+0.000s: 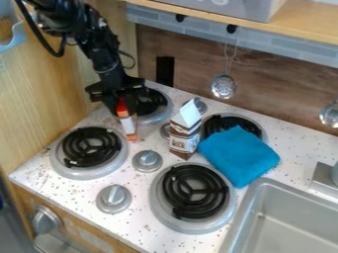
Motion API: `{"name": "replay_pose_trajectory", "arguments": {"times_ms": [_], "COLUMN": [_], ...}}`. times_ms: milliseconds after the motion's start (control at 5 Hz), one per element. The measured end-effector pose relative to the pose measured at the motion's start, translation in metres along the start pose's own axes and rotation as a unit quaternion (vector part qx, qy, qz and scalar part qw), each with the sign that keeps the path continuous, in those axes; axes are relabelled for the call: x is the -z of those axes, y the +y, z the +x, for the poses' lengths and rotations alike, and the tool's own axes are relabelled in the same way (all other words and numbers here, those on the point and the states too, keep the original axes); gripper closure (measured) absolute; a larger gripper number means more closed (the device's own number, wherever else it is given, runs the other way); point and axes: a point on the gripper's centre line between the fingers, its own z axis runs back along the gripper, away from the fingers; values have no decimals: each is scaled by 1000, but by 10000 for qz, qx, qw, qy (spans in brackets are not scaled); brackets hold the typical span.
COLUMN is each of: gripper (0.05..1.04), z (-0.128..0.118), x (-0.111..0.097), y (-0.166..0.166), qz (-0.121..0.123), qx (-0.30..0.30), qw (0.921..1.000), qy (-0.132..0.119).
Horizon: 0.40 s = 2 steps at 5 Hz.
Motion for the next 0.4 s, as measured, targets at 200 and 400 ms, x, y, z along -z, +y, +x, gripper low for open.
{"name": "replay_pose_trajectory", "arguments": {"times_ms": [200, 400], "gripper": [697, 696], "z": [-1, -1], "x": [1, 1], "y": [-14, -19], "qz": [-46, -54], "qx": [18, 18], "qw": [10000, 10000], "qy": [-4, -29]}}
